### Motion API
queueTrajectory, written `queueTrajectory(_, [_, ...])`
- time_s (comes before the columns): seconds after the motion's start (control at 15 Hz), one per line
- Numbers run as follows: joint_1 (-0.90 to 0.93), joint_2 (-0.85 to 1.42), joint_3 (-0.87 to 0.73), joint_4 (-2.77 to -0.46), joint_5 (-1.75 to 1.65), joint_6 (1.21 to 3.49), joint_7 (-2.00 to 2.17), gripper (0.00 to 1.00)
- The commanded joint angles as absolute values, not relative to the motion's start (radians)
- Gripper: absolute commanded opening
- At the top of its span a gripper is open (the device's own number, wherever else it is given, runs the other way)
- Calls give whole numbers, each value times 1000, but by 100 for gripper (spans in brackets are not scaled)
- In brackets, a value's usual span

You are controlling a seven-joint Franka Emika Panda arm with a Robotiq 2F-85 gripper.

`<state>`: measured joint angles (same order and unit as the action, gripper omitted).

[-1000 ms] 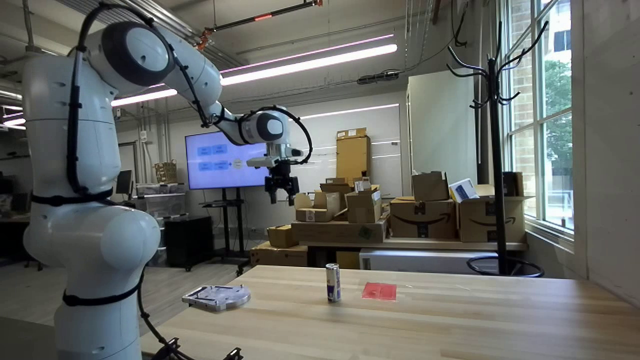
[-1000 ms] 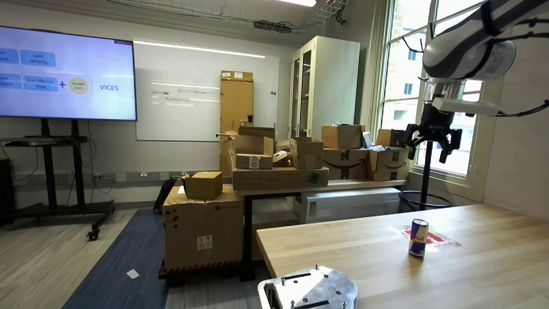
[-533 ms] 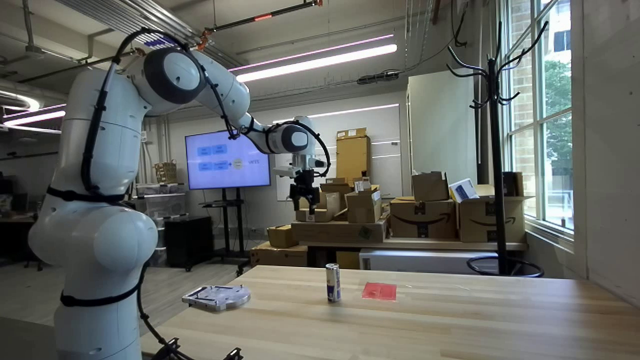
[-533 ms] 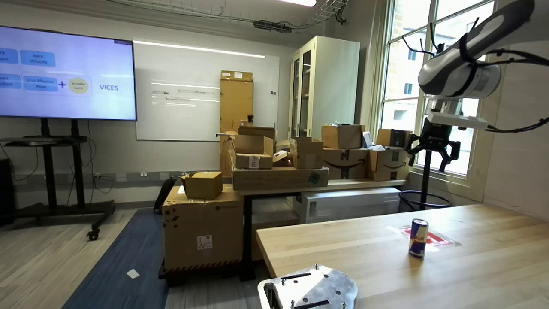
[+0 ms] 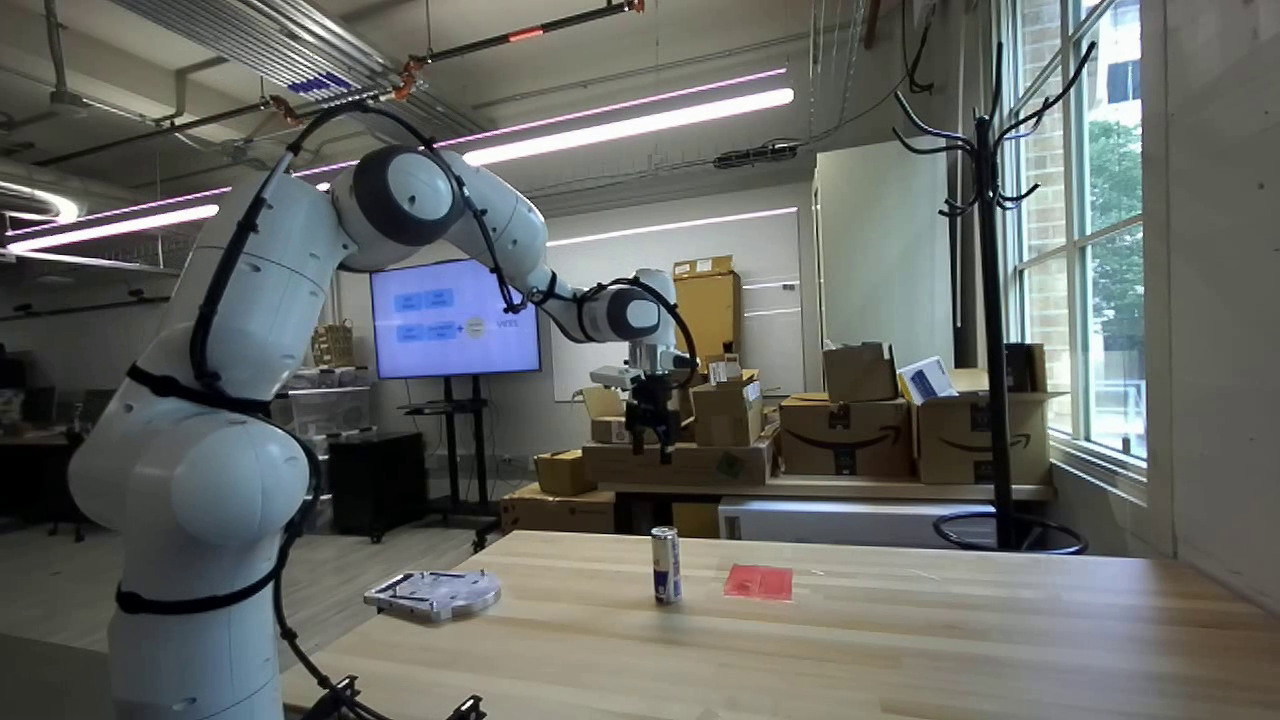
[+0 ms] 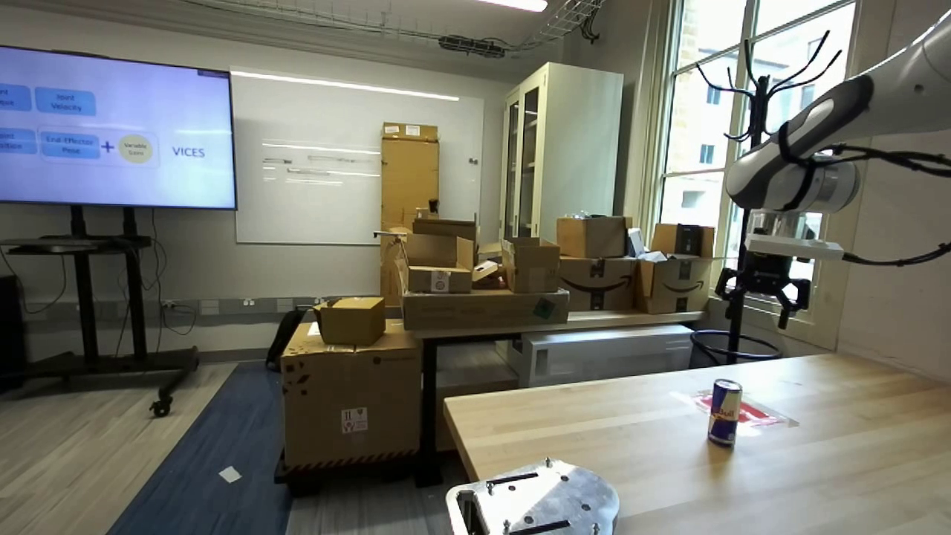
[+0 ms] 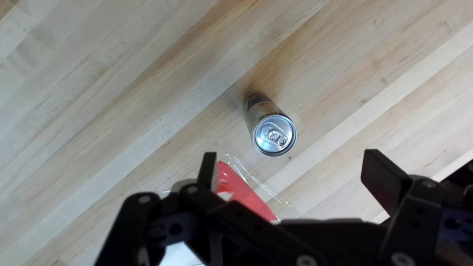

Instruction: Put the Red bull can on the metal object

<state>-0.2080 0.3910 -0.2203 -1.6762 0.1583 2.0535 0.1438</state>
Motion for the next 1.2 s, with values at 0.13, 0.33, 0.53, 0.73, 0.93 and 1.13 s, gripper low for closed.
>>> queueTrajectory(0.13, [-234, 528, -188, -1581, 205, 2081, 153, 100])
queueTrajectory(0.33, [-228, 583, -183, -1564, 188, 2118, 147, 100])
queueTrajectory(0.53, [-219, 629, -191, -1547, 155, 2169, 154, 100])
queueTrajectory(0.73, [-217, 670, -196, -1524, 132, 2207, 162, 100])
queueTrajectory(0.93, [-219, 697, -195, -1510, 124, 2229, 160, 100])
queueTrajectory(1.13, [-209, 724, -198, -1508, 106, 2244, 164, 100])
